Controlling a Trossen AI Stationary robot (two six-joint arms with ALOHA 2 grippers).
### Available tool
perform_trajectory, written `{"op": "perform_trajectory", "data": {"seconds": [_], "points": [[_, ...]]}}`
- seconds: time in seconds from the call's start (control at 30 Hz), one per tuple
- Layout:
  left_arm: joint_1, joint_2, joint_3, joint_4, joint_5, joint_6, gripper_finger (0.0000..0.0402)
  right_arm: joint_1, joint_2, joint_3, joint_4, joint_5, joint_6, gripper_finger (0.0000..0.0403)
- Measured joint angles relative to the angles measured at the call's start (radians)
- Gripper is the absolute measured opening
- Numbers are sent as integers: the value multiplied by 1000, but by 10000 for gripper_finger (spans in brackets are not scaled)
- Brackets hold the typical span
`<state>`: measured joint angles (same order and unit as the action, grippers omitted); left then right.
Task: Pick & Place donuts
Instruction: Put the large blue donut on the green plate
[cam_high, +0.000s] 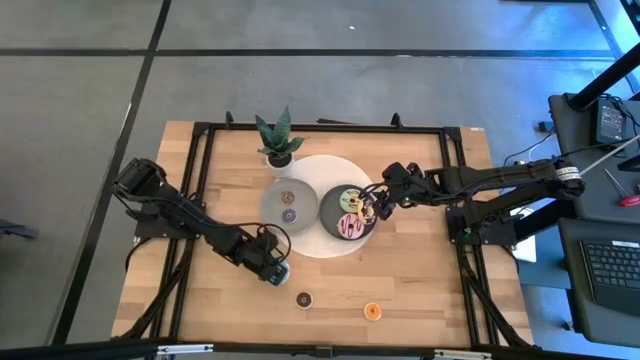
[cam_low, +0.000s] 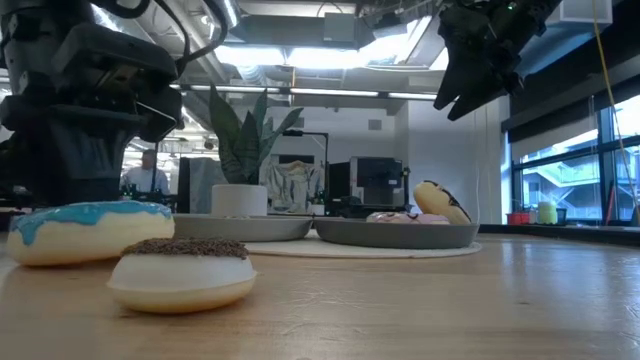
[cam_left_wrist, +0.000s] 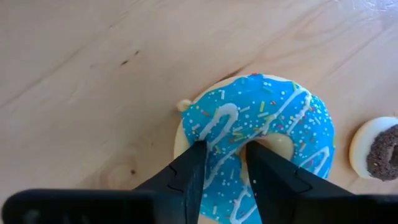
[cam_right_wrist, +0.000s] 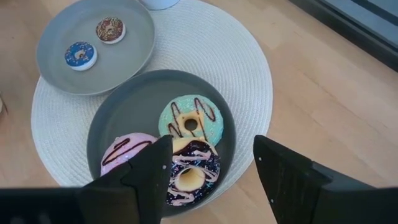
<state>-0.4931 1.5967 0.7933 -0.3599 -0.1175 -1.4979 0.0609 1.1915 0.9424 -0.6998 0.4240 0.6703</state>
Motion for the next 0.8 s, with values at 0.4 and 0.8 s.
{"op": "perform_trajectory", "data": {"seconds": [0.4, 0.8], "points": [[44, -1, 18, -12, 42, 41, 25, 0, 0, 0, -1, 1, -25, 225], [232, -21, 274, -9, -42, 529, 6, 0, 0, 0, -2, 1, -28, 225]]}}
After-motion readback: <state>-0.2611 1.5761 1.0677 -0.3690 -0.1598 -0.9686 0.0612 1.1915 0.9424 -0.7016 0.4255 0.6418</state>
